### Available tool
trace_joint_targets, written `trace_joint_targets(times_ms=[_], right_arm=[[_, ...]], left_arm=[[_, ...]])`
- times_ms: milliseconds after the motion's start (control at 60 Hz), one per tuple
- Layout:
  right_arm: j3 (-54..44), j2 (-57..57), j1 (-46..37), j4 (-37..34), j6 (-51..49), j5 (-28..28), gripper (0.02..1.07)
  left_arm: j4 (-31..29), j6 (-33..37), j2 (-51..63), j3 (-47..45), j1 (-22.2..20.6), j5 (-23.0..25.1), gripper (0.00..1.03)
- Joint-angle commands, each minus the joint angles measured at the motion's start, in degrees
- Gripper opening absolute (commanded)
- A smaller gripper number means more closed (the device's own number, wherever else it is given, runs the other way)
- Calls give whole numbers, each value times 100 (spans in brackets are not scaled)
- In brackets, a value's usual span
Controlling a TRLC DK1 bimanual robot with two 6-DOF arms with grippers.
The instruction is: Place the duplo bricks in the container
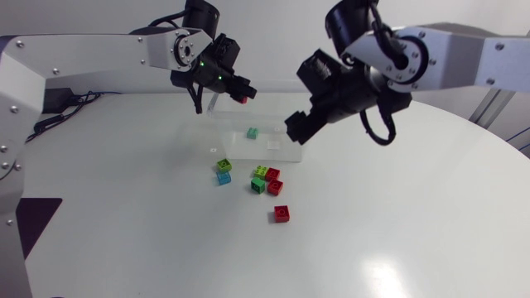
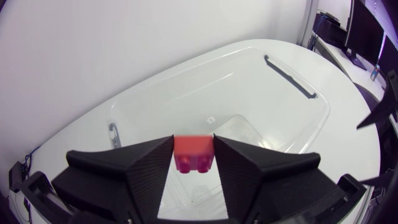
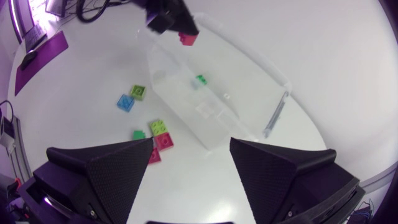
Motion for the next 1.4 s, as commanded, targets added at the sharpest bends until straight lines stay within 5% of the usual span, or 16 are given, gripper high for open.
trace_joint_targets(times_ms=[0, 183, 267, 650, 1000, 1383], right_arm=[[-461, -136, 181, -47, 133, 45, 92], [-1181, -206, 445, 120, -43, -192, 92], [-1357, -224, 480, 111, -289, -429, 92], [-1656, 313, 427, 32, -1563, -1440, 92], [-1638, 840, 375, 32, -2416, -1546, 92], [-1304, 1517, 269, -135, -2741, -1528, 92]], left_arm=[[-116, -151, 293, 426, 106, 105, 47], [-547, -151, 662, 936, 212, 255, 89], [-617, -142, 653, 971, 229, 255, 97], [-855, 499, -902, -180, 238, 290, 98], [-1048, 1589, -2713, -2035, 265, 474, 98], [-1039, 2477, -3108, -3643, 335, 571, 97]])
